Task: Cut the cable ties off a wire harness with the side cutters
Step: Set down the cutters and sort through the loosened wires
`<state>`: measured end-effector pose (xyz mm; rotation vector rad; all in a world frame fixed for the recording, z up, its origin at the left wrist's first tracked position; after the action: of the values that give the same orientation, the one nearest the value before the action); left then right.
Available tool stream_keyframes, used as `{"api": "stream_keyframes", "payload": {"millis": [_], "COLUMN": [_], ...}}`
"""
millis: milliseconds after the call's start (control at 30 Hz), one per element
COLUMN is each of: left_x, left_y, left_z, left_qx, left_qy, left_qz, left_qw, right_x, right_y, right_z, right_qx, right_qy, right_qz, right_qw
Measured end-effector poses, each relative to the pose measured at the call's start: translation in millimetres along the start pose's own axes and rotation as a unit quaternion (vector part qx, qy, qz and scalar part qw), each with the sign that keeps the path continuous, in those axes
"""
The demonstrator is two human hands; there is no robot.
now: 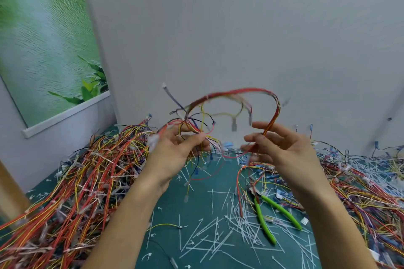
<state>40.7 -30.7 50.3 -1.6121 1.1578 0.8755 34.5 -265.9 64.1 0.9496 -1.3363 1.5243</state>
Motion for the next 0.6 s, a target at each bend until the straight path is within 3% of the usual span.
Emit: {"api": "stream_keyframes", "payload": {"millis": [133, 333, 467, 600], "left_x": [-6, -18, -24, -18], "left_y": [-6, -5, -2, -7], "left_z": [14, 36, 46, 58], "left_qx": [-0.045, -0.100, -0.154, -0.175], "left_qy": [-0.134, -0.257, -0.282, -0.298], "left_qz": [-0.105, -0.221, -0.272, -0.241], "left_qw": [0.984, 0.936, 0.907, 0.907], "right_x": [-6, -11, -20, -26], "right_y": [-3, -8, -13, -17], "right_z": [18, 39, 38, 36], "right_qx": [-0.064, -0.086, -0.057, -0.043], "right_qy": [0.081, 0.053, -0.081, -0.301], "right_qz": [-0.014, -0.050, -0.117, -0.175], "right_qw": [0.995, 0.994, 0.988, 0.936]}}
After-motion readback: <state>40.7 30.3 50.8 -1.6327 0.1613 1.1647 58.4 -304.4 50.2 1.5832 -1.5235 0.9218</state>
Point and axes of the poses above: each hand's wrist, its own y-axis away from the middle knuckle, its own z-axis out of the back of the hand, x = y × z, the point moved 6 cm from there along -y, towards the middle knuckle, and after that the axes turned 11 degrees about y, right-handed, at the moved point
